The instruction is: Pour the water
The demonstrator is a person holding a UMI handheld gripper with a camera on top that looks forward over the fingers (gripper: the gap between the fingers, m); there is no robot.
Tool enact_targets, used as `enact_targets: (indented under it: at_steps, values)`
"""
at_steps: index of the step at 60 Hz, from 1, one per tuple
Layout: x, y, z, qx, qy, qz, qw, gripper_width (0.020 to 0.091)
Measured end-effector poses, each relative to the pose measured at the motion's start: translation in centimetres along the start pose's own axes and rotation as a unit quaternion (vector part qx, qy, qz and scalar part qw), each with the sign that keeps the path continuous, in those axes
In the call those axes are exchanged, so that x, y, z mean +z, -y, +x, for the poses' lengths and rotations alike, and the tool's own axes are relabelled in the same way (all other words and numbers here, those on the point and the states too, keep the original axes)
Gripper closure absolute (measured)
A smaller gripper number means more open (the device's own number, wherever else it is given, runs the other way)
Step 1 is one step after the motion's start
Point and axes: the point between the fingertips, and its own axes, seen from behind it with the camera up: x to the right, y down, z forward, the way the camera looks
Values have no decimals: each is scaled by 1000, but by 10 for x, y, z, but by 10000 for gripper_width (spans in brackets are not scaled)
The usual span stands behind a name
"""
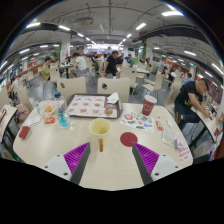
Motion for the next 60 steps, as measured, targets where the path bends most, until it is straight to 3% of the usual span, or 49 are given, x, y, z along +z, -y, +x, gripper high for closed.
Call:
enact_targets:
  at_steps: [11,25,38,55,58,60]
  values:
    - [0,-12,-26,-14,-7,-14,1000,252]
    - [13,-35,-133,-18,35,-39,998,253]
    - [75,23,-235,9,68,36,997,252]
    - [200,94,-260,31,36,112,993,242]
    - [217,98,-261,30,31,118,992,269]
    - [227,98,-263,29,29,116,992,331]
